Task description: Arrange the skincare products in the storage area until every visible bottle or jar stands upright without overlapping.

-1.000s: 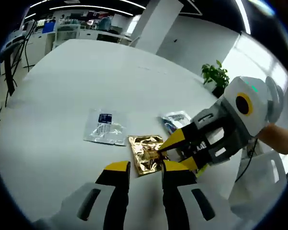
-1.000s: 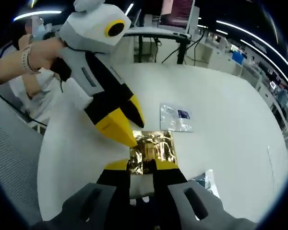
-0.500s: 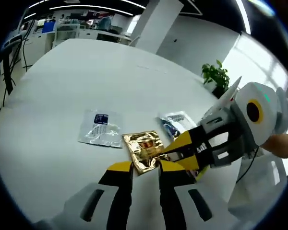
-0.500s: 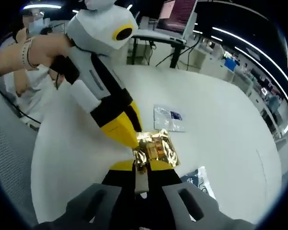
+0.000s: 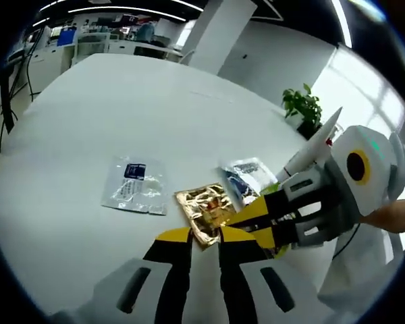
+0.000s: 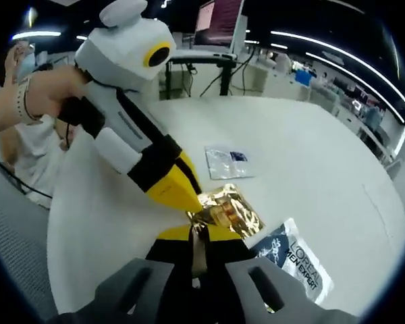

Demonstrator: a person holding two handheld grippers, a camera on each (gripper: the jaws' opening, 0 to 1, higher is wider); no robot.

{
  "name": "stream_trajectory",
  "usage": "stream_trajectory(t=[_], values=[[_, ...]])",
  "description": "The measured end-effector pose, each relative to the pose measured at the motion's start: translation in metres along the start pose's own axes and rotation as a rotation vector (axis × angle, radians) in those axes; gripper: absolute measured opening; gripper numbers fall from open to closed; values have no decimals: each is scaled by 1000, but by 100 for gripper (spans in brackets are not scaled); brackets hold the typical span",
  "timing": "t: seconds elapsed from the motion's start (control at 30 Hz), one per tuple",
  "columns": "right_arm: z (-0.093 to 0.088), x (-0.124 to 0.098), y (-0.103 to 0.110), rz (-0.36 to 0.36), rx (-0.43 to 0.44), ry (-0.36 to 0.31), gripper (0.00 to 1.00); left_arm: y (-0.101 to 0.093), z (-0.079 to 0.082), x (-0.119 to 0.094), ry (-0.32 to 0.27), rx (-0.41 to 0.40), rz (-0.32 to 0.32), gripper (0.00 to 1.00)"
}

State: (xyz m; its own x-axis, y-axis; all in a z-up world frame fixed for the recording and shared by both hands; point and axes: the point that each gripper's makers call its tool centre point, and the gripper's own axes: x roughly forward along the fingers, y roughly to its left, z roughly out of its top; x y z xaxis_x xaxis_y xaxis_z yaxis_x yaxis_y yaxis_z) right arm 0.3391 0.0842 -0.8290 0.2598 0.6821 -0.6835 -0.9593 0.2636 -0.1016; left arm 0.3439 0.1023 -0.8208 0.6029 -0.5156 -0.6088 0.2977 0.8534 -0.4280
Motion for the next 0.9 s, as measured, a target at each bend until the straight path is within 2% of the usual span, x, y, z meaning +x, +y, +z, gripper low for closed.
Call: stream_trajectory(t=[0.17,0.27,0.33,0.4,0.47,0.53,0.77,0.8,0.83,0.87,0.9], values=[[-2,1,-7,-4,19,-7,4,-1,1,2,2,4,-4,7],[0,3,-8,20,6,-9,2,0,1,2,1,2,-4,7],[-1,2,-13,-6,7,10,7,1,1,2,2,1,-4,7],[-2,0,-14,-21,-7,7,18,2,3,1,-3,1,-5,7],[-4,-3,-11,-33,-12,3,22,1,5,-1,-12,2,-4,7],[-3,-2,-17,-63,-31,0,23,1,7,-1,-17,-3,-3,7],[-1,2,-21,-29,29,28,22,-2,6,5,0,14,-2,7],[-2,3,-9,44,54,34,20,-3,5,5,2,9,-7,7],[-2,1,-5,66,72,33,15,-3,4,5,3,15,-4,7],[-1,0,-1,94,130,31,13,-3,4,5,3,17,-3,7],[-2,1,-9,65,99,29,13,-2,4,4,3,17,-1,7]])
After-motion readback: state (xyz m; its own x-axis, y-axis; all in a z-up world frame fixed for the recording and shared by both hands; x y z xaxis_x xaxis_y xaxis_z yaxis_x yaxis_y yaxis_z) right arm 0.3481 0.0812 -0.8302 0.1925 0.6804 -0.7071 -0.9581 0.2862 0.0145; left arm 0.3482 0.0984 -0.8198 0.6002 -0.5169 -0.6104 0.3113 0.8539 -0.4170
